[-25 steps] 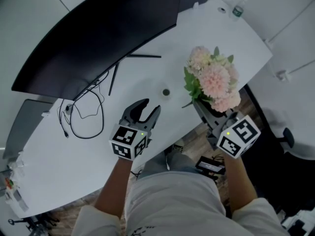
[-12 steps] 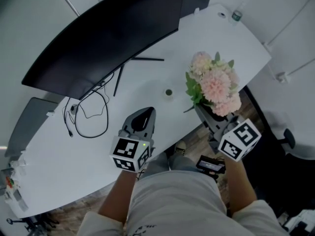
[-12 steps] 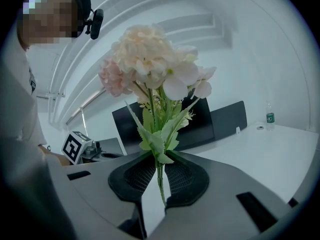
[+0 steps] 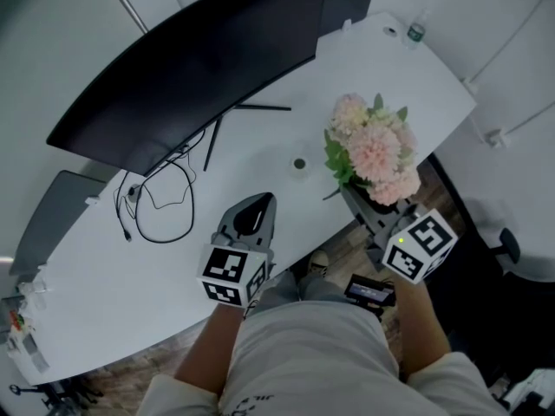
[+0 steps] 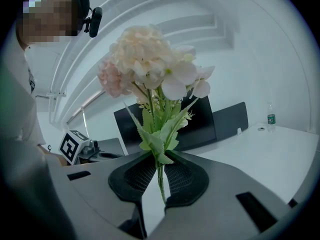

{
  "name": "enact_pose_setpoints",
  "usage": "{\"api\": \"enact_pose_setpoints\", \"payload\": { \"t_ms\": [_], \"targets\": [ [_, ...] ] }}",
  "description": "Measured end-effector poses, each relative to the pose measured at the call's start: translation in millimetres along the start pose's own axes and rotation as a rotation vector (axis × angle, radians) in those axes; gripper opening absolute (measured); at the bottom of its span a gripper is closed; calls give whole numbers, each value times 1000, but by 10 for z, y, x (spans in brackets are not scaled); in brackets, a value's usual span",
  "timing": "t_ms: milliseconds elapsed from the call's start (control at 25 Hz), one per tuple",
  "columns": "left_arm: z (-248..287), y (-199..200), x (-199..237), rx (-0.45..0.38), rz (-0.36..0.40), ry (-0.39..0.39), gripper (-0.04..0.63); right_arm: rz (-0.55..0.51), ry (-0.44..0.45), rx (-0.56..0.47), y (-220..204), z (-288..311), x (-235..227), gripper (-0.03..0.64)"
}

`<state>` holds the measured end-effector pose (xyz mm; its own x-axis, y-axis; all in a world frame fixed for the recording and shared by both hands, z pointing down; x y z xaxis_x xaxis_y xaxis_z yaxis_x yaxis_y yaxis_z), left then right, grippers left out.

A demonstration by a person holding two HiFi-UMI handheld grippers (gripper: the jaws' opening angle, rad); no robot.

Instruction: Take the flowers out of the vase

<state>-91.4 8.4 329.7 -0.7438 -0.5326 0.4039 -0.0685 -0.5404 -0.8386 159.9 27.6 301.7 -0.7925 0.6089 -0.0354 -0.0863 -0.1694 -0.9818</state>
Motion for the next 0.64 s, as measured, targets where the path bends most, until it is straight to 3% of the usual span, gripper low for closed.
{"api": "enact_pose_setpoints", "payload": {
  "t_ms": [640],
  "targets": [
    [-83, 71, 13, 4, 18, 7, 3, 8, 3, -14, 15, -14, 37, 74]
  ]
}}
Point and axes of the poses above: the fingertips, and each gripper's own axes: z forward along the fingers, x to its left, y out of its top, the point moved 10 cm from there along -z, backward along the fingers, and after that the axes turned 14 degrees about -z, right-handed, at the moved point
